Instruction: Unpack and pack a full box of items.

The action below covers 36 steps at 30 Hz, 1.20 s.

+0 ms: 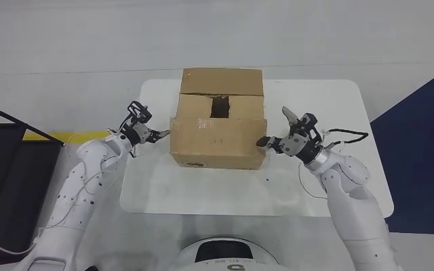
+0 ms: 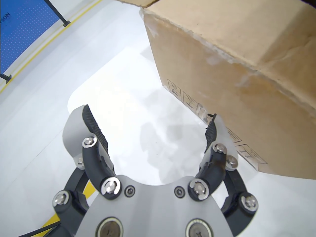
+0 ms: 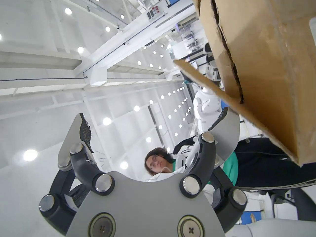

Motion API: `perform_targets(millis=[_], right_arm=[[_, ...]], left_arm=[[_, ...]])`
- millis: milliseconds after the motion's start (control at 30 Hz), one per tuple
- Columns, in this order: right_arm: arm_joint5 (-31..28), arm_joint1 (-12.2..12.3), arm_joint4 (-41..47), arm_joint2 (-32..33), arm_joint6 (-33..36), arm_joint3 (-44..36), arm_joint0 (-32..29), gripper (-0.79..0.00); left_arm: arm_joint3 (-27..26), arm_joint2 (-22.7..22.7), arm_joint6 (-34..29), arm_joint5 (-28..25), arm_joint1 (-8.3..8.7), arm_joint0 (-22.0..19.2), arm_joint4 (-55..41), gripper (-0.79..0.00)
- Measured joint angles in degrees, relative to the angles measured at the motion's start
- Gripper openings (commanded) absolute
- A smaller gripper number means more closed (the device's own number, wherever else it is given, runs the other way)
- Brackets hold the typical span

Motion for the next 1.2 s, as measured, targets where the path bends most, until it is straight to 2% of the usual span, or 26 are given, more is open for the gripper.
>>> perform_targets(millis=[67, 233, 433, 567, 700, 833, 1033, 1200], right_arm=[[-0.02, -0.06, -4.07, -1.58, -3.9, -0.18, 0.92, 0.0], [-1.51, -0.26, -5.6, -3.13, -7.12, 0.54, 2.82, 0.0], [-1.83, -0.42, -7.07, -4.67, -9.07, 2.96, 5.45, 0.0], [-2.38, -0.51, -7.75, -5.73, -9.3, 4.16, 6.38, 0.0], [-2.83, -0.56, -7.68, -6.29, -8.81, 5.28, 7.25, 0.0], [-3.93, -0.48, -6.61, -5.78, -7.18, 5.29, 7.03, 0.0], [-3.72, 0.42, -1.62, -0.89, 5.78, 1.59, 2.1, 0.0], [-3.76, 0.39, -1.76, -1.24, 3.34, 1.73, 2.56, 0.0]], left_arm=[[0.18, -0.65, 0.18, 0.03, 0.08, -0.1, -0.69, 0.0], [-0.83, -3.67, -0.72, -1.39, 0.35, -0.02, -6.51, 0.0], [-8.72, -11.2, -6.01, -9.62, 1.59, 4.1, -20.05, 0.0], [-14.13, -13.61, -10.69, -14.55, 2.29, 7.02, -25.62, 0.0], [-17.75, -11.11, -13.24, -13.78, 2.27, 8.15, -21.44, 0.0], [-17.36, -6.74, -12.33, -11.07, 1.84, 6.86, -14.47, 0.0], [-13.71, -2.89, -9.63, -8.61, 1.31, 3.8, -10.34, 0.0], [-12.36, -1.9, -8.98, -8.28, 1.21, 2.82, -9.85, 0.0]])
